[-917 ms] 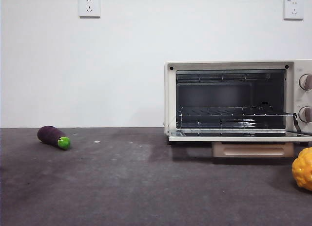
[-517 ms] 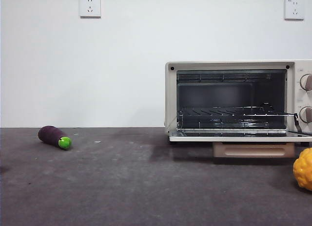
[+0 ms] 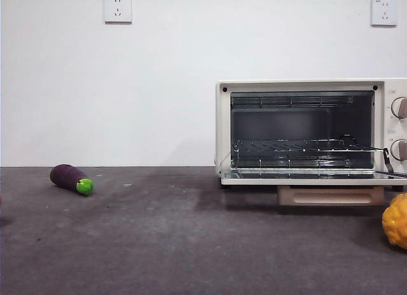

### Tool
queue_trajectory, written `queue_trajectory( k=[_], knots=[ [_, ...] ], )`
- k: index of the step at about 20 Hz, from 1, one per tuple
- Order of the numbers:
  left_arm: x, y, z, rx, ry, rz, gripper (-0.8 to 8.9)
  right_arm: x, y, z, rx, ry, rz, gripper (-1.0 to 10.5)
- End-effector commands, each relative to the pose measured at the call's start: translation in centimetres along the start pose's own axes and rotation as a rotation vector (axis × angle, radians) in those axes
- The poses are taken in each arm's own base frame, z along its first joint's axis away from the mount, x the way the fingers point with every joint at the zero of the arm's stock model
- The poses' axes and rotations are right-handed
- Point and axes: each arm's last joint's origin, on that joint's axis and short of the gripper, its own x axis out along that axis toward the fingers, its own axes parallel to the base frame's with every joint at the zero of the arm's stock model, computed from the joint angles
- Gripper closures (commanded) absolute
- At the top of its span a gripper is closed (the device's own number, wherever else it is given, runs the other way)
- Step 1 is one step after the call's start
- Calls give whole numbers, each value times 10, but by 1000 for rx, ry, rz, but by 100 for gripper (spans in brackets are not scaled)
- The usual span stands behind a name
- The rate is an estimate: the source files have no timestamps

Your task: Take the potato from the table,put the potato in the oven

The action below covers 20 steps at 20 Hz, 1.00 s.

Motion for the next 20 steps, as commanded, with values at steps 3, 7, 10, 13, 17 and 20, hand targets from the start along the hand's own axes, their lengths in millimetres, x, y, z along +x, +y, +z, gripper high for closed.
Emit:
queue_trajectory(
  k=[3, 7, 10, 13, 17, 20],
  knots=[
    [1, 5, 0, 25, 2, -22, 819, 52, 17, -19, -204, 52, 16, 318],
    [2, 10, 1, 21, -4, -2, 819, 89, 18, -39, -200, 100, 15, 151],
    [3, 11, 2, 5, -1, -16, 819, 113, 16, -58, -166, 161, 24, 150],
    [3, 12, 2, 3, 1, -24, 819, 132, 14, -74, -159, 213, 18, 136],
    [4, 13, 2, 3, 4, -36, 819, 149, 13, -90, -129, 262, -10, 50],
    [4, 14, 3, 2, 6, -45, 819, 160, 11, -99, -102, 266, -15, 50]
  ],
)
